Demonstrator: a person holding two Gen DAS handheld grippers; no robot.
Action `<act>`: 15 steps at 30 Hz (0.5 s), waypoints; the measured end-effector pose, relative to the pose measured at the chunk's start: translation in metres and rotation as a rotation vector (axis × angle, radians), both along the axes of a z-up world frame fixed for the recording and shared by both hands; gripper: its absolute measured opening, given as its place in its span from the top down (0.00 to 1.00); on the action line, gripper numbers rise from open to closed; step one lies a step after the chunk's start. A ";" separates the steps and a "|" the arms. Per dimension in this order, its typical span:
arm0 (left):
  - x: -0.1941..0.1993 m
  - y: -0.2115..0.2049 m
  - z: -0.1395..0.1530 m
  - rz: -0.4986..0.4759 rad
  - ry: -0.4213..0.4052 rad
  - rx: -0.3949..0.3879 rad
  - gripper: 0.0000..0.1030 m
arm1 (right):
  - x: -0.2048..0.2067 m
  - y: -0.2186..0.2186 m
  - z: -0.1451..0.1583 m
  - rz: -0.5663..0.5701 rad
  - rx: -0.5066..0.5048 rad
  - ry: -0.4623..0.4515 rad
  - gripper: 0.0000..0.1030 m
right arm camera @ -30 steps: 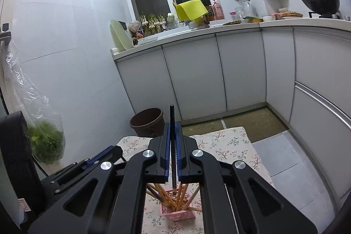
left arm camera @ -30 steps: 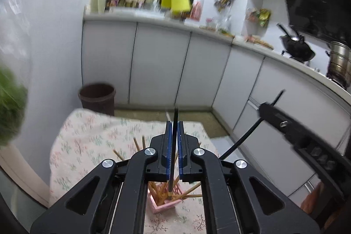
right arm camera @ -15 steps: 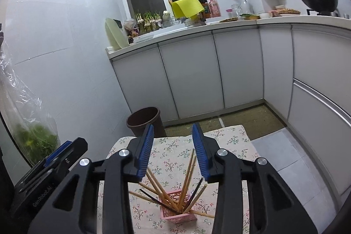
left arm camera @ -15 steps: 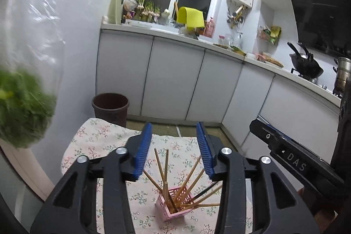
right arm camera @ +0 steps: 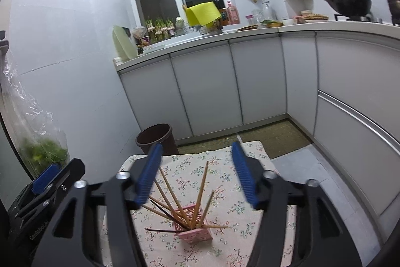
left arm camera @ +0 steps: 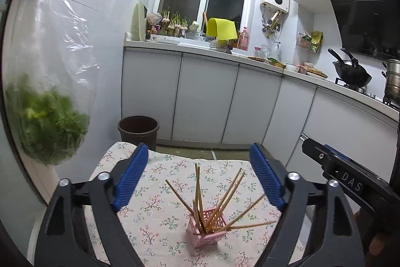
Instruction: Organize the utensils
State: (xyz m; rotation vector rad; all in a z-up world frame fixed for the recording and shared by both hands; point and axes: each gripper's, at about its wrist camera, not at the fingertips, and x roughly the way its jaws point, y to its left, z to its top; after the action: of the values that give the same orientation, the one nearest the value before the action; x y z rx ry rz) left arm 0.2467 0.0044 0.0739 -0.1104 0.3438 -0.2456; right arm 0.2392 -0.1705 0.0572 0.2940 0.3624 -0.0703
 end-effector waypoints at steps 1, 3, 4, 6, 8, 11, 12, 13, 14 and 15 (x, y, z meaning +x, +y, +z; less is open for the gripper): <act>-0.005 -0.001 0.001 0.006 0.000 0.005 0.19 | -0.007 -0.003 0.000 -0.019 0.002 -0.011 0.33; -0.014 0.000 0.004 0.013 -0.004 0.004 0.17 | -0.018 -0.009 0.002 -0.038 0.002 -0.021 0.29; -0.017 0.000 0.005 0.014 -0.003 0.003 0.15 | -0.026 -0.013 0.002 -0.050 -0.002 -0.024 0.26; -0.030 0.001 0.007 0.018 -0.009 0.008 0.11 | -0.035 -0.017 0.002 -0.075 -0.018 -0.024 0.17; -0.039 0.001 0.009 0.017 -0.015 0.008 0.07 | -0.047 -0.020 0.001 -0.104 -0.053 -0.024 0.11; -0.057 -0.004 0.010 0.005 -0.016 0.015 0.07 | -0.067 -0.021 -0.001 -0.153 -0.107 -0.043 0.06; -0.062 -0.006 0.010 0.004 -0.015 0.018 0.07 | -0.076 -0.021 -0.002 -0.176 -0.123 -0.046 0.06; -0.068 -0.007 0.009 0.009 -0.011 0.022 0.07 | -0.082 -0.022 -0.003 -0.194 -0.132 -0.046 0.06; -0.073 -0.008 0.008 0.010 -0.009 0.022 0.07 | -0.088 -0.022 -0.003 -0.204 -0.137 -0.045 0.06; -0.078 -0.008 0.006 0.011 -0.007 0.020 0.07 | -0.095 -0.023 -0.005 -0.214 -0.144 -0.040 0.06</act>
State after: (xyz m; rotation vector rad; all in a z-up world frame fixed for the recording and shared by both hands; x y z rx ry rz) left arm 0.1687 -0.0038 0.0803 -0.0914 0.3390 -0.2315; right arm 0.1446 -0.1932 0.0526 0.1905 0.2832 -0.2994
